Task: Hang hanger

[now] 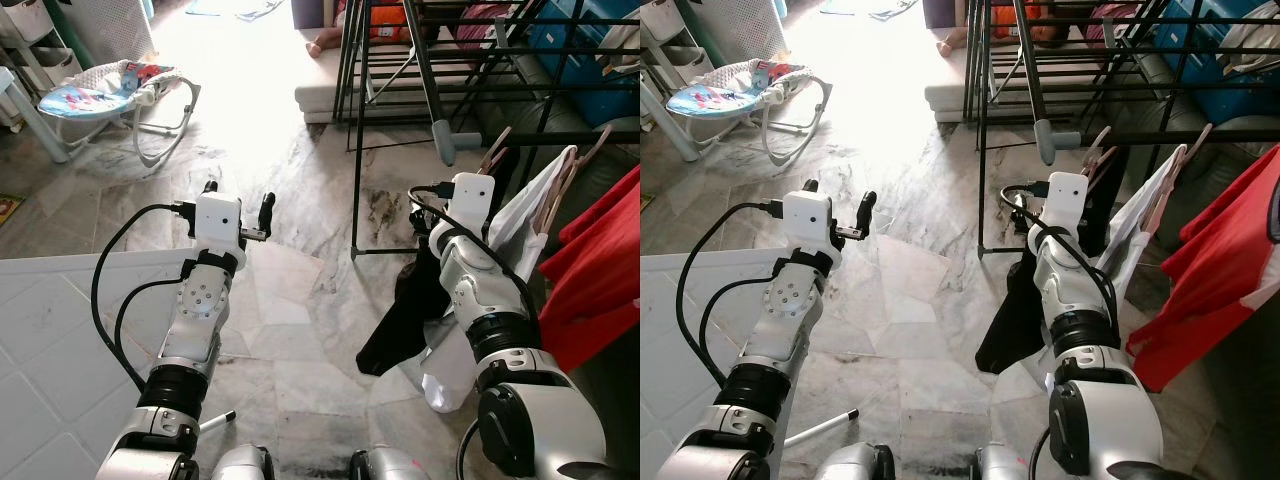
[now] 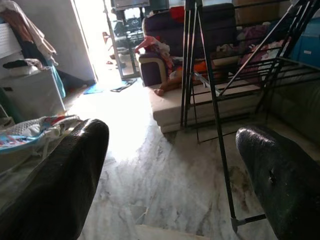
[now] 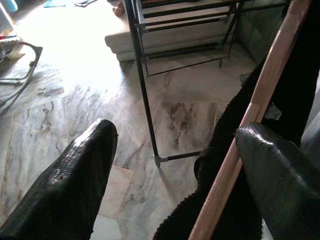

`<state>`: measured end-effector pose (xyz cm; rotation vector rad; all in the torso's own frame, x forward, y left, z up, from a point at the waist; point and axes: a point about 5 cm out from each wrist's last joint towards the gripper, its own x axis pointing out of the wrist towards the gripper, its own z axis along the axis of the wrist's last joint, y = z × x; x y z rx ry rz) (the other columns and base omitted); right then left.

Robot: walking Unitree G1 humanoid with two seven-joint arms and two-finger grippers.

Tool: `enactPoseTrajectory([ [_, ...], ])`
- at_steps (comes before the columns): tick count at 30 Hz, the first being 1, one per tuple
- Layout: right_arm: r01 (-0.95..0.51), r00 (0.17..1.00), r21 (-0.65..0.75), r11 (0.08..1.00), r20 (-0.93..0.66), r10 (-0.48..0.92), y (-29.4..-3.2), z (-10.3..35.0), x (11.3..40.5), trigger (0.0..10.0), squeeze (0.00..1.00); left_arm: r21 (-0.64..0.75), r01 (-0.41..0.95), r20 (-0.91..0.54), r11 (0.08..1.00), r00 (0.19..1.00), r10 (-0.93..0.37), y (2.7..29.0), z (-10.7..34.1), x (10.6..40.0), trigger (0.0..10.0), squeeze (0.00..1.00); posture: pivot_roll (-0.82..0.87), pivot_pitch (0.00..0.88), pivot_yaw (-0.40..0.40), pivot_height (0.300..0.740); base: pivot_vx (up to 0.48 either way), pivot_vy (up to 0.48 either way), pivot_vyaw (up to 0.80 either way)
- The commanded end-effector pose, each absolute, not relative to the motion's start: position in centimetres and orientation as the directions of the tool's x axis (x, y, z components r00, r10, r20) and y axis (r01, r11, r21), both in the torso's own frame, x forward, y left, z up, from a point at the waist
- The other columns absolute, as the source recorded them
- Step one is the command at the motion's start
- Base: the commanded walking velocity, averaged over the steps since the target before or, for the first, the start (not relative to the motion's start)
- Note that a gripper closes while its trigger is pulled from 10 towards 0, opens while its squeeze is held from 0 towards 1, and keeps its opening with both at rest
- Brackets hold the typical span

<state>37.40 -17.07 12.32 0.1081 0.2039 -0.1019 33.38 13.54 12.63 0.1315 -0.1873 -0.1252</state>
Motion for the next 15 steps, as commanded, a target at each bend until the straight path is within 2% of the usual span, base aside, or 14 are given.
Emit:
enactPoseTrajectory([
  [1,0.132,0.959,0.122,0.984,-0.266,-0.096,-17.0,11.3,37.2,10.0,0.0,0.139,0.125,0.17,0.982,0.974,-0.148,13.5,12.6,33.2,10.0,0.0,-0.04,0.118,0.015,0.74,0.0,0.0,0.0],
  [7,0.222,0.943,0.111,0.969,-0.278,-0.184,-18.3,11.3,37.2,10.0,0.0,0.136,0.131,0.169,0.982,0.974,-0.153,13.4,12.6,33.3,10.0,0.0,-0.04,0.118,0.019,0.74,0.0,0.0,0.0],
  [15,0.26,0.941,0.104,0.96,-0.248,-0.228,-19.0,11.9,37.2,10.0,0.0,0.135,0.133,0.167,0.982,0.974,-0.155,13.4,12.6,33.3,10.0,0.0,-0.04,0.118,0.019,0.74,0.0,0.0,0.0],
])
